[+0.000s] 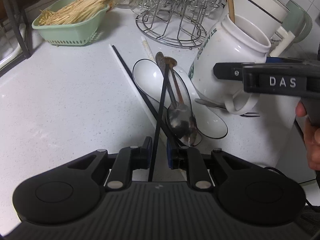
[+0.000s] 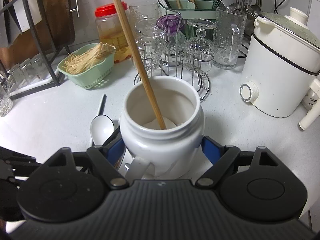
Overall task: Organize utensils
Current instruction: 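Move the left gripper to the black chopstick and close on it, then lift the black chopstick with the left gripper toward the jar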
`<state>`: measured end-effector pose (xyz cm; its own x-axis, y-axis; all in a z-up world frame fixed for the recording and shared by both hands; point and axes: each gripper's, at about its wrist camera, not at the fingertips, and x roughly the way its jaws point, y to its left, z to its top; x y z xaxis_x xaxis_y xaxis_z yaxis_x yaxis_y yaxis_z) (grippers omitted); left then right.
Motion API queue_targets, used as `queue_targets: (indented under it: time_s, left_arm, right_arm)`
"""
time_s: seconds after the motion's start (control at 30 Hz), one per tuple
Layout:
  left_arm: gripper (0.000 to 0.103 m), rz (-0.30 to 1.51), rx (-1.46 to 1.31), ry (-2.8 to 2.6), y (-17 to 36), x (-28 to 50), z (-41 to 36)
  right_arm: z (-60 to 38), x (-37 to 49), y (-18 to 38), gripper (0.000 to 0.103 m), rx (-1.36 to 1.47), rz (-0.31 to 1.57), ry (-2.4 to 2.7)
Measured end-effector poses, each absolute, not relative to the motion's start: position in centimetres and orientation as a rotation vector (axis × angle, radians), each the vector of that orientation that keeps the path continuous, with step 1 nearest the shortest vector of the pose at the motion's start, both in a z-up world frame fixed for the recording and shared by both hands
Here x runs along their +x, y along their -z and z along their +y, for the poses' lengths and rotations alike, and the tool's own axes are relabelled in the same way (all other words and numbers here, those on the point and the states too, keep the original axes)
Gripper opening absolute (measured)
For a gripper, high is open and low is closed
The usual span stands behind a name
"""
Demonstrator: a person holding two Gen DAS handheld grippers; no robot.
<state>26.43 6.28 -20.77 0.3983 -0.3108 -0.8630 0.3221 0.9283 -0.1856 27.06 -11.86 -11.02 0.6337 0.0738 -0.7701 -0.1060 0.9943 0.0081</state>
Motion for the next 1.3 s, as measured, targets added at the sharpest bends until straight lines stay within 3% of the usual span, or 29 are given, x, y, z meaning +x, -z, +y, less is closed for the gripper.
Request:
queue_targets:
  time_s: [0.13,0.27,0.53,1.3]
  left_arm:
    - [0.017,1.092,0.028,0.417,20.8,26.8,5.9]
    - [0.005,1.105,0.037,0.418,20.6,27.2,5.3]
    - [0.005,1.164,0.004,0.386,19.5,28.2,5.6]
    - [0.005,1.312,-0.006,0.504,9.1,29.1,4.8]
  right_arm:
    - [-11.9,27.1,11.0,0.086,-0.042,0.88,-0.111]
    - [-12.2,27.0,11.0,0.086,-0.049,0.882,-0.131]
    - [-11.9,26.9,11.0,0.086,-0.073,0.877,-0.14]
    - [-12.9,28.5,10.7,0.086,-0.101,0.922,-0.249]
